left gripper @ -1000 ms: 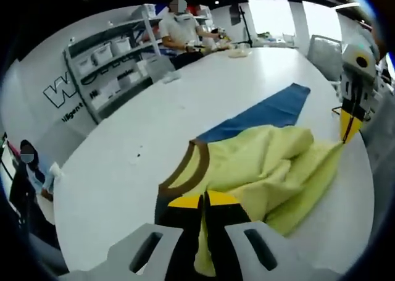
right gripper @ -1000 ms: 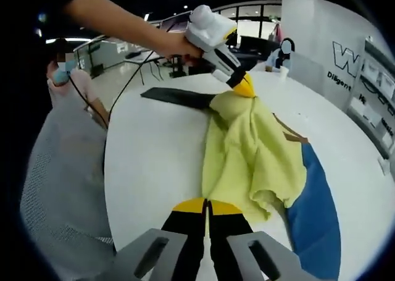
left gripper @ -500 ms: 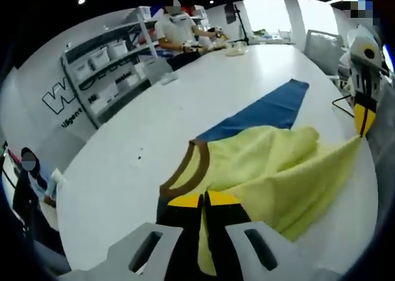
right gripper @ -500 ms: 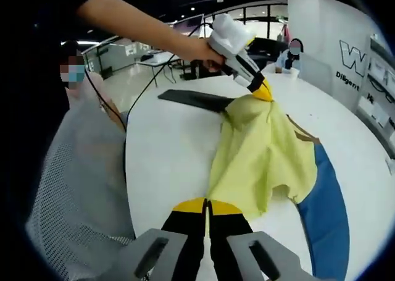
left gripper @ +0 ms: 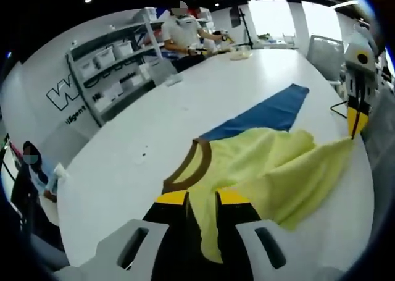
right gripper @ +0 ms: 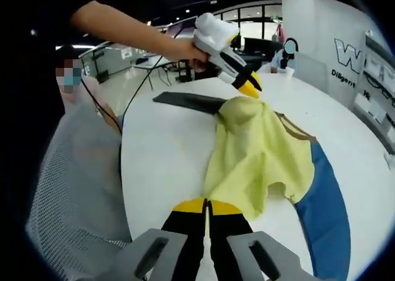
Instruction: Fold the garment on the visible template until the final outline fits inside the template.
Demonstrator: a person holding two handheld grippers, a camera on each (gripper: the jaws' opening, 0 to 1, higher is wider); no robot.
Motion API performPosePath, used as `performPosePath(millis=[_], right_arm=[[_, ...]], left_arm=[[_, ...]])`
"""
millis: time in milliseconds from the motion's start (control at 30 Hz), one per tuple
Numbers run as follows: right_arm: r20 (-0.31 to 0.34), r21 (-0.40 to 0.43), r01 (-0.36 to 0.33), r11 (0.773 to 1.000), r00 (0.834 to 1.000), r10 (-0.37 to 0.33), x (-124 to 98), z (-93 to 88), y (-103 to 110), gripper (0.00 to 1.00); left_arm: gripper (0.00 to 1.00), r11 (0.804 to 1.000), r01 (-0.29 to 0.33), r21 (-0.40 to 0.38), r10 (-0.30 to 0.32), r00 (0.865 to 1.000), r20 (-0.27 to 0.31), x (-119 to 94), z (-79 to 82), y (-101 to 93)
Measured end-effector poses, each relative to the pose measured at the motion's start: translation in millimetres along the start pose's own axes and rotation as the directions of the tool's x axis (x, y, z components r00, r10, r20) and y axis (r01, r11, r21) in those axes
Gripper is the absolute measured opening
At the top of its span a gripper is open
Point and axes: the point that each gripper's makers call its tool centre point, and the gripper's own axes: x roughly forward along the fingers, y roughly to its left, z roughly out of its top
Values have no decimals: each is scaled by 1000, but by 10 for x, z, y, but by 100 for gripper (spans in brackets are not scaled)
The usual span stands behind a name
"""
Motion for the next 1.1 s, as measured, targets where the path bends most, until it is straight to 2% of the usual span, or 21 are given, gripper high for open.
performPosePath(millis=[167,400,633,733,833,933,1100], right_arm=[[7,5,6,1000,1000,-6,3,3,-15,0],[15,17,15,1000,1000,-15,3,3,-27,0],[25,23,21,1000,999,-21,18,-3,-25,0],[29,20,26,999,999,-27,28,-6,-30,0],[34,12,36,999,999,-36,26,-4,-45,0],[41,18,39,999,998,-39,19,-1,-50,0],[50,13,46,999,998,-46,4,-8,-56,0]], left_arm=[[23,1000,-1,4,1,1000,14,-129,-48,-89],[20,1000,24,-11,-24,1000,8,-270,-202,-343],[18,998,61,16,-60,998,-17,-363,-428,-632],[19,997,83,3,-83,995,-58,-350,-616,-759],[20,996,85,8,-84,992,-90,-304,-733,-796],[22,997,79,-20,-80,991,-110,-250,-805,-770],[22,996,85,-16,-87,989,-121,-197,-845,-769]])
